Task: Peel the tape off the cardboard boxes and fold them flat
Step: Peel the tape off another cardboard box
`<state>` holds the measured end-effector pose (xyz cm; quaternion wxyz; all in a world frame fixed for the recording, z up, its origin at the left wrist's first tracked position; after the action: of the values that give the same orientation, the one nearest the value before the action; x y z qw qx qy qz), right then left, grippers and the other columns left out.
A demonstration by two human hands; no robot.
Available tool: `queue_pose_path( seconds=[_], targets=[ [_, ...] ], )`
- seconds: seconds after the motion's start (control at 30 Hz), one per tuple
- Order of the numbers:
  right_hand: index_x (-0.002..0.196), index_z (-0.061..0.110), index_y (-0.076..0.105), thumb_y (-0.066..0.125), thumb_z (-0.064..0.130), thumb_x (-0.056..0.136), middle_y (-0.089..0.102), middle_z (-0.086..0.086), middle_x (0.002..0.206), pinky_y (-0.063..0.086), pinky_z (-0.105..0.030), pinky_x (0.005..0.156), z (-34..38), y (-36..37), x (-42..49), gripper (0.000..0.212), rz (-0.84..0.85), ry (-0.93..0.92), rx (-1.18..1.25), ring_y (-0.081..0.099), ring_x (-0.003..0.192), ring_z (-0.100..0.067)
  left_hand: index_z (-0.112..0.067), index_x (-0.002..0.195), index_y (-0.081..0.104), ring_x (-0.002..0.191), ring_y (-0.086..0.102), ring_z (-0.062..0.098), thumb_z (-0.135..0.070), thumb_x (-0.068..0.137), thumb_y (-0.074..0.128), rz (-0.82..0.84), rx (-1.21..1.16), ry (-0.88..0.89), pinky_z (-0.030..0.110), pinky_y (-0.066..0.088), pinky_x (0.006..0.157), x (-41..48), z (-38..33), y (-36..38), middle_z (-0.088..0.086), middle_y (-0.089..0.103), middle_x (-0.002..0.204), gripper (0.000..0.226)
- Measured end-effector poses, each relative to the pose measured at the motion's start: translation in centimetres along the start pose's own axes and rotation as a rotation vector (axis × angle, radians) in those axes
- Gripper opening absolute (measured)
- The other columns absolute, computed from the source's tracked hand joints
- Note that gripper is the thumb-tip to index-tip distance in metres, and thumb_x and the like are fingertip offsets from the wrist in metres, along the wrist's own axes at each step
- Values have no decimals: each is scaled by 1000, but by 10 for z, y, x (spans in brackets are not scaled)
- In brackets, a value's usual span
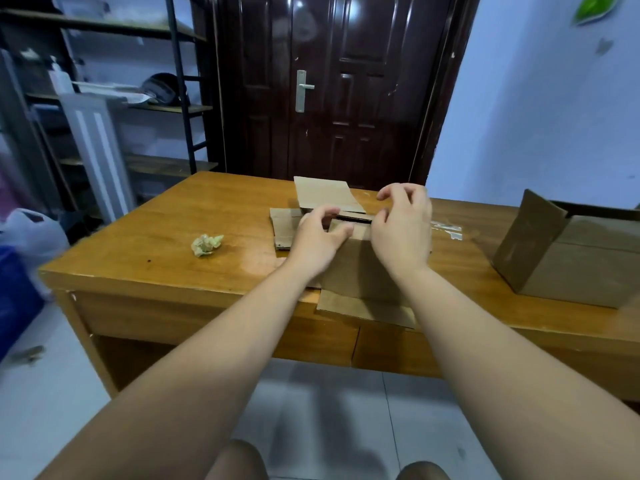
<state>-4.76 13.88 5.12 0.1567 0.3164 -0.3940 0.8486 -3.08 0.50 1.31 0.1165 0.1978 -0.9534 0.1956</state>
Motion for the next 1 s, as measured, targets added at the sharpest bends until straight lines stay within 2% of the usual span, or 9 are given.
queue_pose_path(
  seconds=[0.1, 0.17, 0.27, 0.37, 0.5, 0.6, 0.73, 0.9, 1.0],
  targets=[
    [106, 20, 55, 50, 27, 95, 47, -5, 118, 37, -32, 94, -19, -15, -7, 14, -170, 211, -17, 43, 113, -21, -26, 137, 33, 109, 50, 13, -21, 90, 64, -70, -69, -18, 23, 38, 82, -4, -3, -1, -3, 52, 120, 57],
    [107, 19, 54, 42, 38, 99, 51, -5, 116, 37, -33, 95, -36, -17, -10, 23, -144, 391, 81, 47, 111, -20, -26, 138, 32, 108, 49, 12, -17, 92, 62, -76, -10, 12, 23, 38, 82, -6, -8, -1, -2, 53, 117, 56],
    [105, 16, 53, 32, 42, 102, 56, -1, 101, 40, -26, 77, -50, -17, -12, 34, -48, 521, 396, 55, 96, -16, -26, 133, 43, 117, 47, 14, -19, 92, 60, -4, 125, 30, 28, 41, 95, -5, -15, -1, -2, 52, 122, 45],
    [107, 18, 48, 37, 40, 101, 55, 1, 98, 38, -17, 64, -53, -22, -10, 26, -29, 481, 461, 53, 85, -10, -27, 126, 52, 120, 47, 18, -21, 92, 61, 76, 258, 86, 35, 41, 104, -2, -27, -5, 1, 47, 129, 35],
    [106, 17, 54, 42, 39, 100, 58, 4, 95, 38, -14, 61, -52, -24, -4, 26, 43, 412, 432, 53, 80, -7, -26, 132, 50, 125, 46, 19, -25, 89, 65, 167, 338, 201, 33, 38, 105, -5, -45, -6, 2, 43, 137, 45],
    [88, 17, 61, 43, 38, 100, 58, 4, 80, 38, -17, 58, -54, -25, 2, 30, 156, 389, 342, 52, 74, -8, -19, 138, 48, 124, 47, 19, -38, 80, 72, 294, 510, 222, 32, 41, 102, -10, -47, -4, 1, 48, 138, 65],
    [62, 16, 50, 39, 42, 100, 49, 1, 64, 38, -28, 62, -50, -30, 16, 47, 266, 344, 149, 50, 68, -17, -20, 118, 53, 100, 54, 17, -36, 77, 77, 348, 596, 245, 29, 50, 85, -10, -51, -4, -1, 59, 115, 51],
    [88, 8, 61, 46, 17, 92, 57, -6, 88, 42, -26, 58, -23, -40, 40, 17, 612, 206, -143, 53, 80, -21, -17, 99, 60, 84, 56, 15, -35, 82, 72, 351, 819, 399, 28, 51, 72, -16, -67, -2, -2, 62, 95, 27],
    [124, 18, 62, 49, 15, 95, 57, -6, 117, 57, -36, 78, -7, -44, 42, 32, 868, 93, -285, 56, 103, -28, -23, 76, 52, 70, 48, 7, -31, 91, 62, 473, 892, 408, 17, 35, 57, -18, -73, -2, -9, 53, 78, 19]
  ],
)
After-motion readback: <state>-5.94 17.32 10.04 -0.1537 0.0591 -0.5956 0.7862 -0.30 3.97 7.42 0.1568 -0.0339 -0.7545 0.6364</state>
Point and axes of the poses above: each hand's wrist, its own x-axis towards the middle knuckle, its own y-axis out of the palm, z = x × y, the point moved 4 cm from there along x, towards the middle knuckle
